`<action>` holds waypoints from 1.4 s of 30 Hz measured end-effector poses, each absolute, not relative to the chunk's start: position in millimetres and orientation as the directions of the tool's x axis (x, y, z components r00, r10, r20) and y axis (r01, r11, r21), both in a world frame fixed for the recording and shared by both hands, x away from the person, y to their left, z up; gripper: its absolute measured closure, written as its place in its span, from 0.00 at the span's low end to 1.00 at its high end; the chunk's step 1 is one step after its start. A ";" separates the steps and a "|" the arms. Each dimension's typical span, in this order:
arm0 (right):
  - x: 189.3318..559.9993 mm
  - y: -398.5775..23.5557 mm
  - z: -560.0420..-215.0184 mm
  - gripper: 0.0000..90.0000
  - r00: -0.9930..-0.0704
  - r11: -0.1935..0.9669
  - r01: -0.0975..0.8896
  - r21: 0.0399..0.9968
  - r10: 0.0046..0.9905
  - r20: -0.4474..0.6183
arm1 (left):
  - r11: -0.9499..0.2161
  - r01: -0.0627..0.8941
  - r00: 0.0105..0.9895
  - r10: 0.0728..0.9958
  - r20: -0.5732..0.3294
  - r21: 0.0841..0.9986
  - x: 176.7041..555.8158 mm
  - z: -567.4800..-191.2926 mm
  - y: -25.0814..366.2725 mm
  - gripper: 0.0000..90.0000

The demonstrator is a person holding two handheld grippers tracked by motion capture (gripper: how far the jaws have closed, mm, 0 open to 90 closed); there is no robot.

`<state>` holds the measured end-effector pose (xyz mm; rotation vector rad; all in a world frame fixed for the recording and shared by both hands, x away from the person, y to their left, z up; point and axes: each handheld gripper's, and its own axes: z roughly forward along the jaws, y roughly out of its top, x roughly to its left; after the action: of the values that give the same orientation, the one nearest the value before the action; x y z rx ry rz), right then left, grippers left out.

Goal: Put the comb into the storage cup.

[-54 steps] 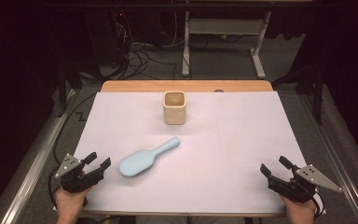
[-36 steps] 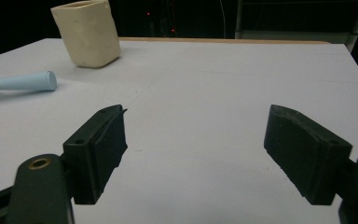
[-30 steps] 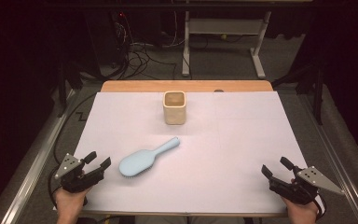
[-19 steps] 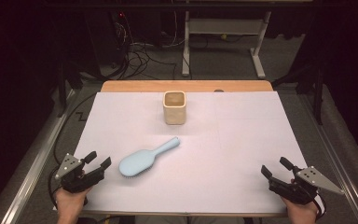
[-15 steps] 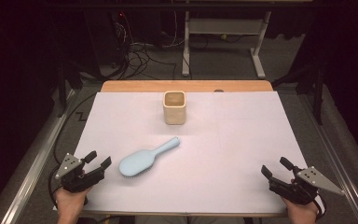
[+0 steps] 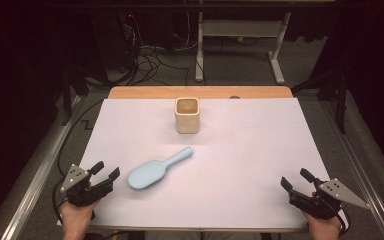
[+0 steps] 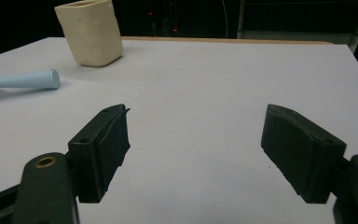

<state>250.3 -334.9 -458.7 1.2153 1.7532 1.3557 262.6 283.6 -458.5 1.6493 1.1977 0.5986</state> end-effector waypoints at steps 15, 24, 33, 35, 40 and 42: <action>250.8 -335.0 -459.1 0.28 -0.415 0.063 0.299 0.952 0.907 0.071 | -0.045 0.410 0.391 0.911 -0.131 0.911 260.7 -450.0 275.6 0.37; 251.0 -335.3 -459.3 0.28 -0.414 0.057 0.298 0.953 0.907 0.076 | -0.051 0.403 0.415 0.900 -0.132 0.914 262.8 -444.7 268.5 0.37; 251.8 -335.8 -459.7 0.28 -0.418 0.056 0.306 0.950 0.905 0.081 | -0.064 0.414 0.429 0.893 -0.133 0.908 269.8 -442.6 257.9 0.37; 251.7 -335.7 -459.7 0.28 -0.421 0.057 0.305 0.951 0.903 0.081 | -0.071 0.412 0.433 0.892 -0.127 0.908 271.3 -441.7 254.9 0.37; 251.7 -335.0 -459.7 0.28 -0.426 0.065 0.306 0.950 0.901 0.076 | -0.078 0.421 0.448 0.884 -0.133 0.904 275.9 -440.3 246.5 0.39; 251.7 -334.7 -459.7 0.28 -0.428 0.065 0.305 0.950 0.901 0.075 | -0.081 0.418 0.456 0.880 -0.132 0.905 276.7 -439.7 242.8 0.39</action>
<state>251.7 -334.7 -459.7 1.2001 1.7879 1.3738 276.7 242.8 -439.7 1.6908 1.1295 0.5694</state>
